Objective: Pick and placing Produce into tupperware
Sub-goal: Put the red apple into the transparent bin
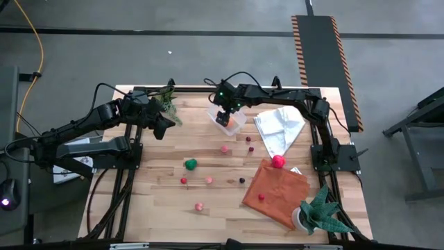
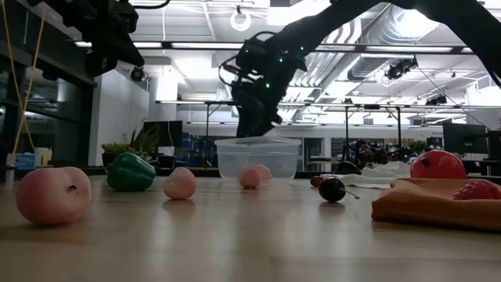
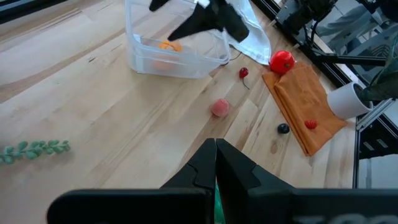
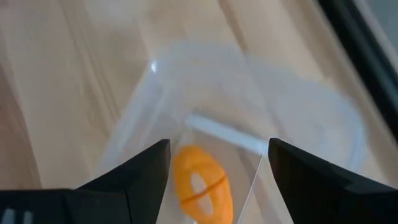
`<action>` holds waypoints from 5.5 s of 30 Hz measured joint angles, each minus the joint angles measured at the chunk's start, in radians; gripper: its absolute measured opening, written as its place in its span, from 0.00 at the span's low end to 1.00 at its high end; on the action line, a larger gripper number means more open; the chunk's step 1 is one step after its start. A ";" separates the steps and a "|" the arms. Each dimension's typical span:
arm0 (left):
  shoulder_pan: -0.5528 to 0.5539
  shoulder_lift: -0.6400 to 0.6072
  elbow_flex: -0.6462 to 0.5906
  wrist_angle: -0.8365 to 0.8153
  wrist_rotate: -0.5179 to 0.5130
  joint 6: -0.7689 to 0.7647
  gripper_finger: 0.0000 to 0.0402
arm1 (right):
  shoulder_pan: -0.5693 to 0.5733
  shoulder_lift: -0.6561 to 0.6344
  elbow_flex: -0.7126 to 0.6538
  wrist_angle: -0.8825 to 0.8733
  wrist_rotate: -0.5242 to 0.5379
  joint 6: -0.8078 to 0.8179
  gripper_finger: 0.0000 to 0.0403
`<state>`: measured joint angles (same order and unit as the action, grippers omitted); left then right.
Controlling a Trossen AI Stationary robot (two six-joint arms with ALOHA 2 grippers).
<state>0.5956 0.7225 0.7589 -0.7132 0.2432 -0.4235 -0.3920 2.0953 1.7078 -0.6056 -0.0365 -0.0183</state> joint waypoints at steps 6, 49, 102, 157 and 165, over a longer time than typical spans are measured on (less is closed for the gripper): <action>0.000 0.000 0.000 0.000 0.010 0.000 0.00 | -0.001 0.000 0.098 -0.070 0.000 -0.052 0.63; 0.000 0.000 0.000 0.000 0.011 0.008 0.00 | -0.064 -0.214 0.355 -0.671 -0.229 -0.199 0.35; 0.000 0.002 0.000 0.084 0.032 -0.057 0.00 | 0.133 -1.191 -1.013 -0.110 -0.447 0.198 0.53; 0.000 0.002 0.000 0.051 0.041 -0.128 0.00 | 0.375 -0.895 -1.024 -0.183 -0.101 -0.403 0.90; 0.000 0.002 0.000 0.049 0.042 -0.128 0.00 | 0.382 -0.895 -1.081 -0.196 -0.091 -0.435 0.90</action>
<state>0.5953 0.7242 0.7593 -0.6643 0.2847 -0.5518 -0.0102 1.1999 0.6271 -0.8011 -0.1276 -0.4533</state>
